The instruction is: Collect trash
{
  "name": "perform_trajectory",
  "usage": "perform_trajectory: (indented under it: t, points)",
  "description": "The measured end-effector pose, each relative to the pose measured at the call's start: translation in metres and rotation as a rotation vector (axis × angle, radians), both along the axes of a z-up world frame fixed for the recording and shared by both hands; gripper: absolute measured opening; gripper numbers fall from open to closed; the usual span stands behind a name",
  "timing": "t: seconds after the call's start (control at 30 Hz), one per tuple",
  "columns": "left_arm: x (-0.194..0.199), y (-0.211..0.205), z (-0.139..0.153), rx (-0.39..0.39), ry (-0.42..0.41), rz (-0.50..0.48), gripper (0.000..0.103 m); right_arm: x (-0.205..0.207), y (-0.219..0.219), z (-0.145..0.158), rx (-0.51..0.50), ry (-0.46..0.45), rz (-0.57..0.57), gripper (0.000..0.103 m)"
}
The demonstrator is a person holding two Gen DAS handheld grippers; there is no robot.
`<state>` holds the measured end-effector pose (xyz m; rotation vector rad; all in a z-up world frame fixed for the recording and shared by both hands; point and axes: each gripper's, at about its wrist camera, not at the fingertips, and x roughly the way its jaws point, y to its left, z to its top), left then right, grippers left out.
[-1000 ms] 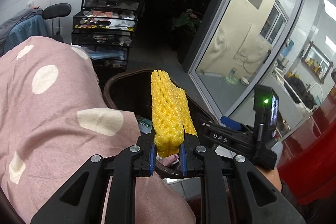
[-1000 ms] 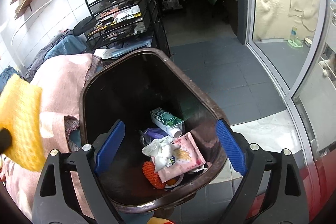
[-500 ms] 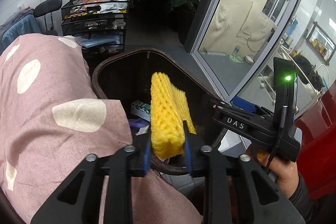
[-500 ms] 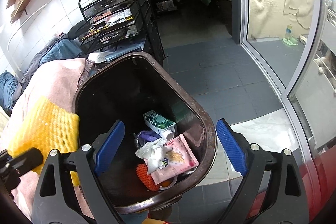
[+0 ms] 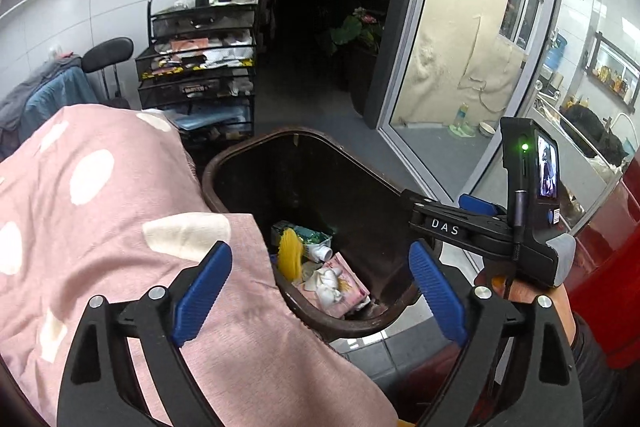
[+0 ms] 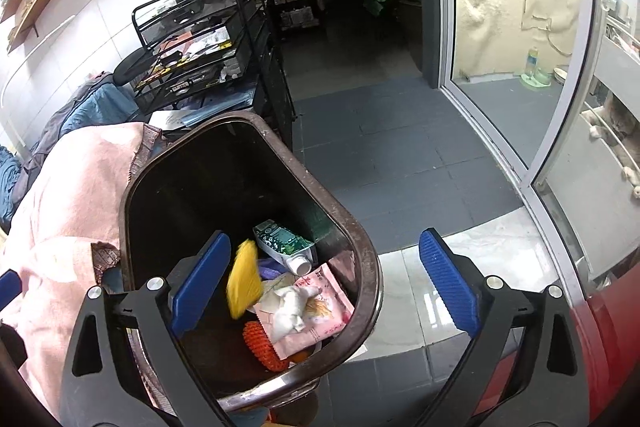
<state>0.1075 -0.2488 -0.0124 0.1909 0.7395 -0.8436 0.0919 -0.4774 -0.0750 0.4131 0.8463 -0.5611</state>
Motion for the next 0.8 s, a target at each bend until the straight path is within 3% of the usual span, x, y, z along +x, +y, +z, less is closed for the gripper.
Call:
perform_trajectory:
  t: [0.23, 0.47, 0.8]
  points:
    - [-0.002, 0.018, 0.006, -0.027, -0.028, 0.049, 0.094, 0.002, 0.012, 0.004, -0.006, -0.021, 0.029, 0.096]
    - [-0.014, 0.053, 0.016, -0.064, -0.122, 0.151, 0.097, 0.003, 0.037, 0.016, -0.046, -0.073, 0.068, 0.096]
    - [-0.053, 0.124, 0.027, -0.081, -0.371, 0.373, 0.097, -0.025, 0.113, 0.055, -0.177, -0.325, 0.152, 0.097]
